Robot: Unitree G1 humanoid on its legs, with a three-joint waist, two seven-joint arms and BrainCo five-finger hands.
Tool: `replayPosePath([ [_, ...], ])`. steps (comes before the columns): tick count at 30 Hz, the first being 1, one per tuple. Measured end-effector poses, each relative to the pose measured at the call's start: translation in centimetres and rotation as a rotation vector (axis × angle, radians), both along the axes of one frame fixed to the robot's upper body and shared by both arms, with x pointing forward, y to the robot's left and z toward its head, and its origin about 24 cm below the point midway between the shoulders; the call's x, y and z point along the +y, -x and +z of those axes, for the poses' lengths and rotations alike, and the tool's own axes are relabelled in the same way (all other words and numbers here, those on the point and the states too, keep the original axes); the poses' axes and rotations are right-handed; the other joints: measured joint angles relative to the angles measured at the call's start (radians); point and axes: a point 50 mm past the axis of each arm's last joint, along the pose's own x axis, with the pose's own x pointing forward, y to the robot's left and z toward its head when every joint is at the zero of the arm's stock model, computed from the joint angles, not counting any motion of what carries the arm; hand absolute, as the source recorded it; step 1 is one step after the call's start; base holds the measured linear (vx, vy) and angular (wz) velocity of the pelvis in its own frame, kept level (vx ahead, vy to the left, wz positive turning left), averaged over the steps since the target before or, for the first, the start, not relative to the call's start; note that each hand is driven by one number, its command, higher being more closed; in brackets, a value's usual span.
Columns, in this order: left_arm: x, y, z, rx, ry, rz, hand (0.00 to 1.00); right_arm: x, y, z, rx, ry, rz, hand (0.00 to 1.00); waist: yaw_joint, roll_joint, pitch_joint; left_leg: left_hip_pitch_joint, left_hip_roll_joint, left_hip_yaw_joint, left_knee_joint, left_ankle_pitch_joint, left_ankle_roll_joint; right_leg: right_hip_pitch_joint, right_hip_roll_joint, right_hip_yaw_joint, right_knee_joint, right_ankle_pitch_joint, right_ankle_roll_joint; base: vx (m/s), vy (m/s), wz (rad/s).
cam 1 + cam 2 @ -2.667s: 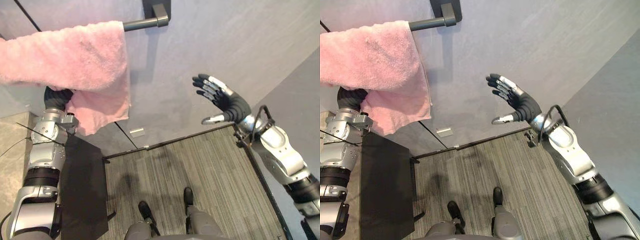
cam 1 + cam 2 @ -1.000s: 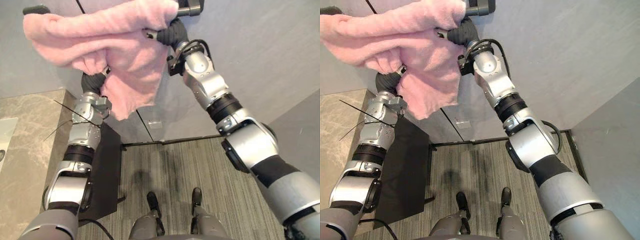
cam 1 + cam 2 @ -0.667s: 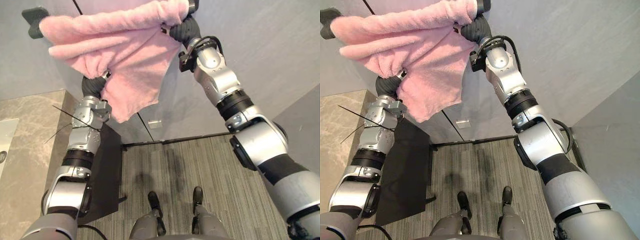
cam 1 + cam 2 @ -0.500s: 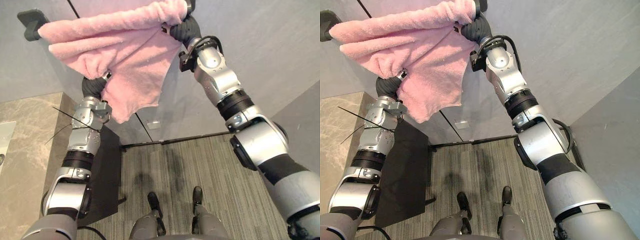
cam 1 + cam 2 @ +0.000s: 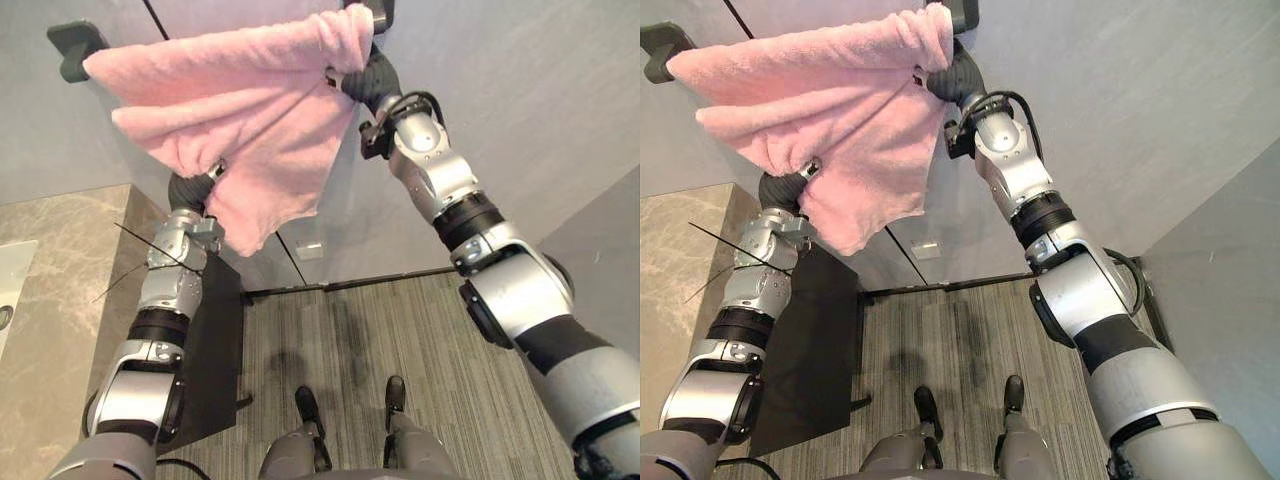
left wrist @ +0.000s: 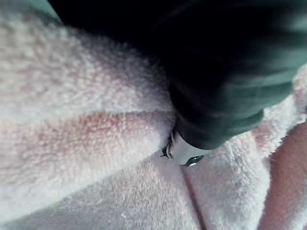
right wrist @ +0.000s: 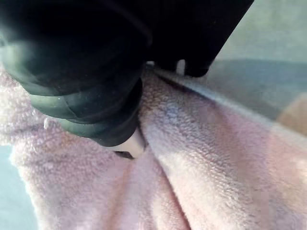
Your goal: Organize washtable
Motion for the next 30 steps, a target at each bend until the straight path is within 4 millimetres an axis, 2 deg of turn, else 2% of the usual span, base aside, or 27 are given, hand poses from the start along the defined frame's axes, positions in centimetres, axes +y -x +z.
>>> replayPosePath([
  [3,0.0,0.1,-0.3,0.014,-0.016,-0.033,0.00,-1.0,-0.1,0.0,-0.007,0.023,-0.004,0.00,0.002,0.000,0.000,-0.001,-0.001,-0.001,0.000,0.000,0.000,0.000,-0.001,-0.002,0.000,0.000,0.000,0.00,0.000,0.00],
  [5,0.4,0.4,-0.7,0.058,-0.108,-0.100,0.00,-2.1,-0.2,0.2,-0.011,0.040,-0.015,0.00,0.000,-0.001,-0.001,0.001,-0.001,0.000,0.000,0.000,0.000,0.001,-0.001,-0.001,0.000,0.000,0.001,0.00,0.000,0.00],
  [13,3.7,2.2,-1.6,0.196,-0.272,-0.192,0.00,-5.5,-0.5,0.6,-0.017,0.098,-0.079,0.00,-0.008,-0.002,-0.001,0.018,0.000,0.014,0.001,0.000,0.000,0.009,0.001,0.013,0.000,0.000,0.000,0.01,0.004,-0.05],
  [17,5.1,2.9,-1.5,0.224,-0.312,-0.172,0.00,-7.3,-0.2,-1.3,0.016,0.115,-0.078,0.00,-0.022,-0.016,-0.009,0.027,0.003,0.019,0.001,-0.001,-0.001,0.017,0.003,0.018,-0.001,0.000,0.000,0.01,0.002,-0.03],
  [21,6.9,3.7,-1.9,0.275,-0.358,-0.126,0.00,-11.0,0.8,-4.2,0.078,0.191,-0.103,0.00,-0.025,-0.032,-0.019,0.031,0.003,0.025,0.000,-0.001,-0.001,0.017,0.003,0.024,-0.003,0.000,0.001,0.01,0.002,-0.03],
  [25,8.8,4.9,-3.1,0.356,-0.403,-0.070,0.00,-13.2,2.1,-6.3,0.128,0.223,-0.085,0.00,-0.043,-0.039,-0.023,0.036,0.002,0.026,0.000,-0.001,-0.001,0.022,0.003,0.025,-0.002,0.000,0.001,0.00,0.000,0.00],
  [30,10.4,5.3,-2.0,0.325,-0.388,0.021,0.00,-15.2,3.7,-7.8,0.161,0.266,-0.077,0.00,-0.048,-0.049,-0.032,0.050,0.003,0.030,0.000,-0.001,-0.001,0.033,0.004,0.028,-0.004,-0.001,0.002,0.00,0.002,-0.01],
])
